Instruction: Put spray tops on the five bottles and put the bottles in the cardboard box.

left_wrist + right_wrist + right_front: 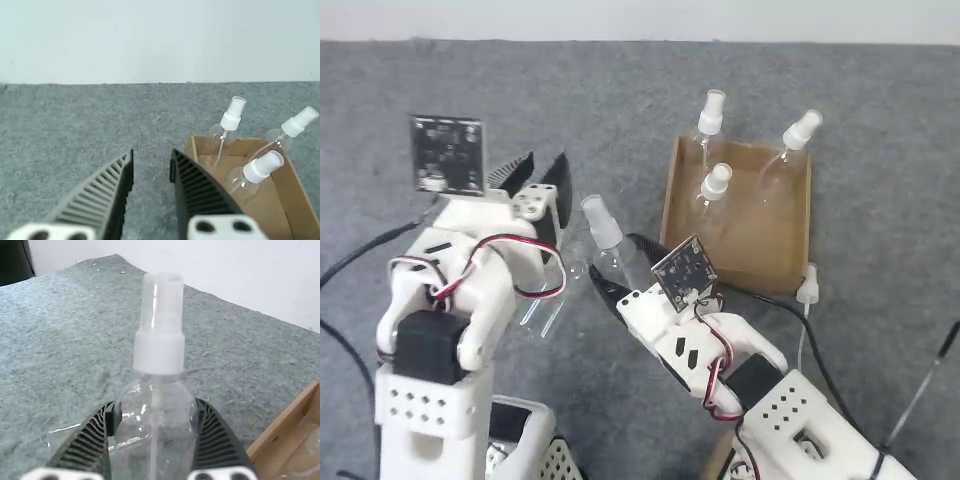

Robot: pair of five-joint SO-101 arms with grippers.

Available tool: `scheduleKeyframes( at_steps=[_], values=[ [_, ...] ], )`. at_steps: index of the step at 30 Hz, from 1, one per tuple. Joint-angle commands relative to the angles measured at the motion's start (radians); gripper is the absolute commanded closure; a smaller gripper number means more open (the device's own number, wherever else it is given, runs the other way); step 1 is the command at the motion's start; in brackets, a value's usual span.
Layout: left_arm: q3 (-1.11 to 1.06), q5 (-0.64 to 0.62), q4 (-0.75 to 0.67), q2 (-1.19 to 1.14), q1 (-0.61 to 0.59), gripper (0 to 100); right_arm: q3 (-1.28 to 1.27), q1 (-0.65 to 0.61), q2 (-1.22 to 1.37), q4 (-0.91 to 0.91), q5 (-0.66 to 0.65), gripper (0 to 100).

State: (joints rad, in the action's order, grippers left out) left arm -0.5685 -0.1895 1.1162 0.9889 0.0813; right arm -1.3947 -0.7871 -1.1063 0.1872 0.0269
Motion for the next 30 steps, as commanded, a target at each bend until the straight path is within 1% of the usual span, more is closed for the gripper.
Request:
scheduleKeyframes(
  at_steps=[1,6,10,12,15,18,20,22,25,30],
  values=[
    [-0.044,0.041,-0.023,-0.014,0.02,89,0.009,0.008,-0.045,-0.021,0.012,99.3],
    [-0.143,0.068,-0.032,-0.015,0.14,89,0.009,0.008,-0.045,-0.021,0.012,99.3],
    [-0.17,0.097,-0.055,-0.008,0.164,89,0.009,0.008,-0.045,-0.021,0.012,99.3],
    [-0.139,0.101,-0.04,-0.008,0.161,89,0.009,0.008,-0.045,-0.021,0.012,99.3],
    [-0.058,0.101,0.011,-0.006,0.12,89,0.009,0.012,-0.045,-0.012,0.011,99.3],
    [0.002,0.101,0.055,0.038,0.04,89,0.021,0.012,-0.047,0.019,0.011,99.3],
    [-0.01,0.101,0.061,0.114,0.003,88,0.04,0.013,-0.045,0.03,0.009,99.3],
    [-0.071,0.103,0.064,0.199,-0.008,86,0.068,0.015,-0.036,0.03,0.009,99.3],
    [-0.216,0.153,0.055,0.322,-0.008,82,0.126,0.021,-0.035,0.068,0.008,99.3],
    [-0.417,0.184,0.06,0.5,-0.011,80,0.31,0.099,0.002,0.189,0.008,99.3]
  ],
)
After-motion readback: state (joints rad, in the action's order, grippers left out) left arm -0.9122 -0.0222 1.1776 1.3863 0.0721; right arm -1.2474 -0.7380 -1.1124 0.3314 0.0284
